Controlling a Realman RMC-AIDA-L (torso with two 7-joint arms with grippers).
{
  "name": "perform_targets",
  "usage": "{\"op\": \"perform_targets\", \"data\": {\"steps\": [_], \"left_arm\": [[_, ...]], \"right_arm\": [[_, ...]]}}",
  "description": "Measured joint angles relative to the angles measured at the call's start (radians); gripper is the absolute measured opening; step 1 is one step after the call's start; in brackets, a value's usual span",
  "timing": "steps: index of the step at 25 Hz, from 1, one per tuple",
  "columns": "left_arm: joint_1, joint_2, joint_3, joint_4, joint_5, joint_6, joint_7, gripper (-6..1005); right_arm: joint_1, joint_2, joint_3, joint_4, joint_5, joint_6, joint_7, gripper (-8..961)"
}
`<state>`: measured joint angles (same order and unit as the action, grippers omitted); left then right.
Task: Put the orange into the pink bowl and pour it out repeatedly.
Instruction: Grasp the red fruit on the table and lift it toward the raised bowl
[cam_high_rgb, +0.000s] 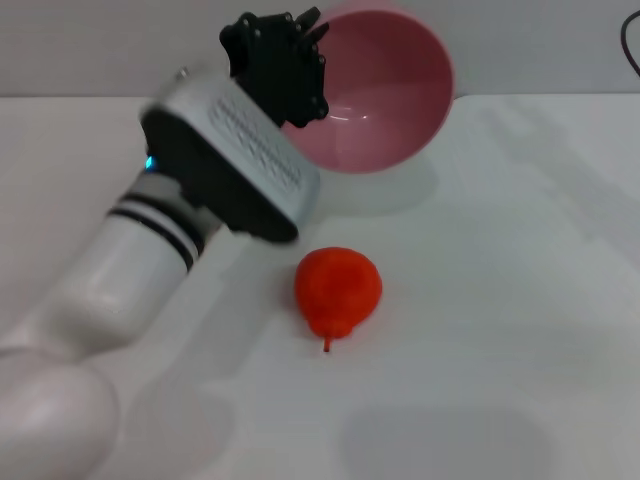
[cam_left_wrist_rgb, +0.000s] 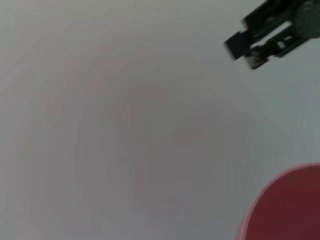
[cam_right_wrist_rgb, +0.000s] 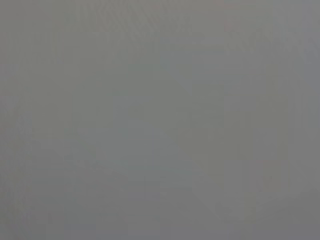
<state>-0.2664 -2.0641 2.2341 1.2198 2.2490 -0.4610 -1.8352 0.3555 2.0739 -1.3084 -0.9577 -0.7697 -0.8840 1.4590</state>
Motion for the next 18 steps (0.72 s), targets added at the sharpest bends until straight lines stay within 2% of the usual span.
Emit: {"op": "perform_targets", "data": {"steps": [3, 4, 8, 11, 14, 18], "left_arm": [[-0.016, 0.002, -0.069, 0.031, -0.013, 0.137, -0.087, 41], [-0.041, 0.001, -0.133, 0.046, -0.014, 0.259, -0.154, 41], [-0.119, 0.0, -0.275, 0.05, -0.031, 0.536, -0.261, 41], [-0.214, 0.001, -0.463, 0.017, -0.079, 0.832, -0.32, 42], [-0.322, 0.003, -0.694, -0.064, -0.114, 1.139, -0.333, 42], [-0.458, 0.021, -1.02, -0.18, -0.081, 1.485, -0.334, 42]], "right_arm": [[-0.003, 0.0, 0.004, 0.013, -0.002, -0.012, -0.002, 592], [-0.003, 0.0, 0.006, 0.023, -0.001, -0.021, -0.003, 592], [0.006, 0.0, 0.009, 0.061, 0.002, -0.052, -0.003, 592], [0.012, 0.0, 0.006, 0.074, -0.001, -0.063, -0.005, 592], [0.012, -0.001, 0.003, 0.076, -0.004, -0.064, -0.028, 592], [-0.001, -0.005, 0.009, 0.076, -0.047, -0.062, -0.063, 593]]}}
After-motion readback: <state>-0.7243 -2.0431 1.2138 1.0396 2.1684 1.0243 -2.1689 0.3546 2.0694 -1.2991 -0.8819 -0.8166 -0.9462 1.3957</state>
